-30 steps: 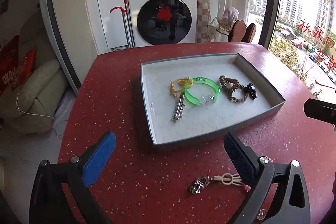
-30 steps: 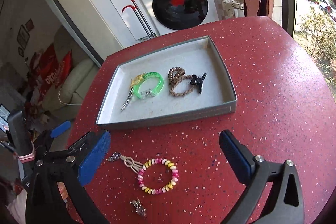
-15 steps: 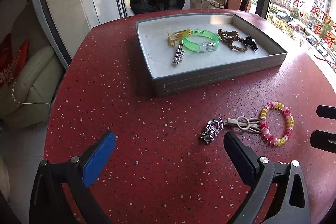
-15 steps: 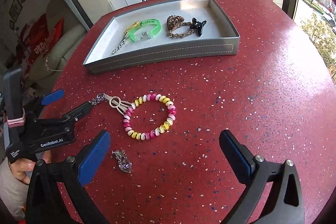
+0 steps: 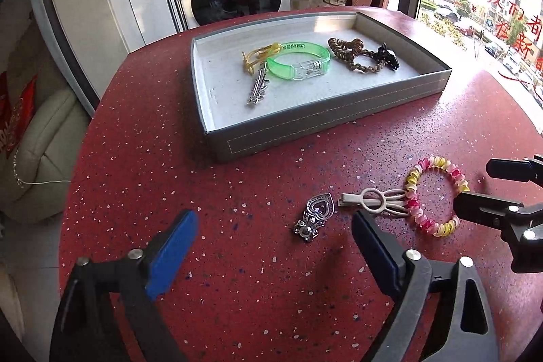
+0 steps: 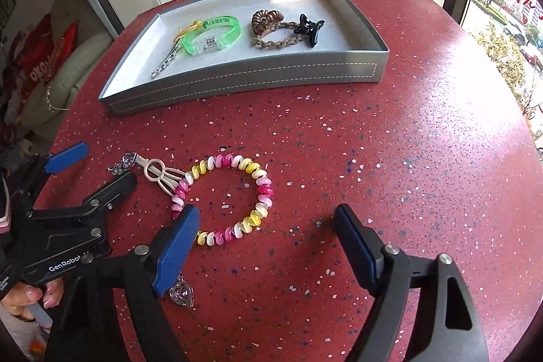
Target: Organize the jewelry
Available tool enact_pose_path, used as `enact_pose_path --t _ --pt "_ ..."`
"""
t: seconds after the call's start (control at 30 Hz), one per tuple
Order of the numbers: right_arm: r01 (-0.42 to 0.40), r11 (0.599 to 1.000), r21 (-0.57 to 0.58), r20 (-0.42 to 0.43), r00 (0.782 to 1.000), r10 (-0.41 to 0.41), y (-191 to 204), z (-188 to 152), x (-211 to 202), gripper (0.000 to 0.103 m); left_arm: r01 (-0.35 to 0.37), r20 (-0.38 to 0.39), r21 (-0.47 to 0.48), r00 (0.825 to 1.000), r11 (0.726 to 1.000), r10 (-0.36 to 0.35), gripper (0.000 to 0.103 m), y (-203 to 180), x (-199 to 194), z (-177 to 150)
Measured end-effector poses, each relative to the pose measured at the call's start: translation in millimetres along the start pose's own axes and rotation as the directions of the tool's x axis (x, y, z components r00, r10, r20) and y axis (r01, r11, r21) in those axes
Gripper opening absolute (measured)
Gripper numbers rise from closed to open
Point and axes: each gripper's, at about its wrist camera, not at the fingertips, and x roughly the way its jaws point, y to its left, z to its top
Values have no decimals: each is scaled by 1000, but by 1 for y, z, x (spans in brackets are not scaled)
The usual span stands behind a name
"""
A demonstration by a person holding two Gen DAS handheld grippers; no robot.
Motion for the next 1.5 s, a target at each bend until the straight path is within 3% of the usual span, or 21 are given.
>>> enact_pose_path --t 0.13,0.3,0.53,0.57,0.63,0.67,1.03,1.5 --pt "66 996 -61 8 998 -66 11 -3 3 79 2 -11 12 1000 1000 -2 101 -4 4 -2" --pt "98 990 -99 21 995 -96 16 -5 4 69 20 -3 22 1000 1000 -20 87 -6 -1 -4" --pt "91 990 -108 30 996 -88 18 -4 1 28 55 -5 58 998 997 -55 61 -16 -5 -2" --pt "90 990 -108 30 996 -87 18 -4 0 21 65 -8 62 998 996 -65 52 -17 -5 -2" --pt "89 990 -105 32 996 -86 18 -4 0 12 77 -12 67 997 995 -77 45 -19 -5 -1" --pt "88 991 -101 33 996 -85 17 -4 0 10 81 -13 71 997 994 -80 34 -20 -5 -1" --pt "39 998 -43 91 995 -34 -1 0 -22 10 117 -1 9 993 993 -117 33 -9 -14 1" --pt "-29 999 15 134 991 27 -19 8 -42 10 127 33 9 991 992 -127 33 -12 -31 10"
